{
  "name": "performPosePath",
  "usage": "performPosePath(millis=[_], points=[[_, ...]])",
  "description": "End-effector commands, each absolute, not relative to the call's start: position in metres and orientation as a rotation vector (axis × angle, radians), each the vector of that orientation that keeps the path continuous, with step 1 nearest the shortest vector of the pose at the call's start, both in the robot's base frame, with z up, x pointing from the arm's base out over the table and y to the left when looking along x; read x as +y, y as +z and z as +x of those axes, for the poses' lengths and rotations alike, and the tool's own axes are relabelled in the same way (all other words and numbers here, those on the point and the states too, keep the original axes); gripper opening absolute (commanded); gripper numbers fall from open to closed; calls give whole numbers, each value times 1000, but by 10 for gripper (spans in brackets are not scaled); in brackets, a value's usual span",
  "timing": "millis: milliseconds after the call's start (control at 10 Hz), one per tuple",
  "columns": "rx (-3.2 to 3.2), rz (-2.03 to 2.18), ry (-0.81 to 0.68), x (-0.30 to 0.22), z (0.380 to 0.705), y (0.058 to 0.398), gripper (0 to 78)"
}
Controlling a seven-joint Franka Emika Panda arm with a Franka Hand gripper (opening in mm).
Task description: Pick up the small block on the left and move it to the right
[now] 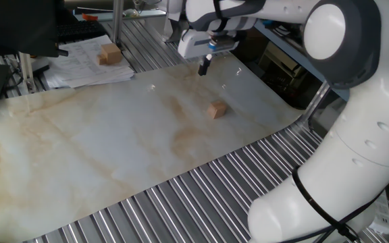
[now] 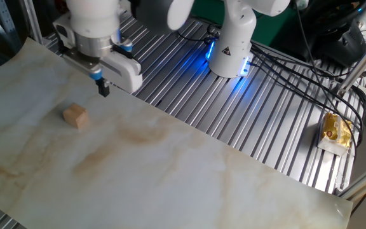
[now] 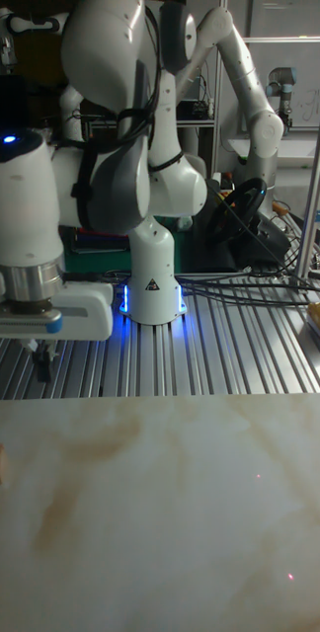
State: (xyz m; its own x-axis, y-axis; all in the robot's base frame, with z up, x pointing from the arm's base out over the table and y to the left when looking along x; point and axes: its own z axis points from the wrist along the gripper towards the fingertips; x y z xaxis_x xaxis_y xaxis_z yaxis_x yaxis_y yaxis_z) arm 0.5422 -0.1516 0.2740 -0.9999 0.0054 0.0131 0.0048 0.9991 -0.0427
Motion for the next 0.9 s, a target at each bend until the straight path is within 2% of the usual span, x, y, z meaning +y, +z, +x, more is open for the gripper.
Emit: performPosePath(millis=[100,900], points=[[-3139,9,56,-173,542,260,0],[-3130,-29,19,-221,548,238,0]])
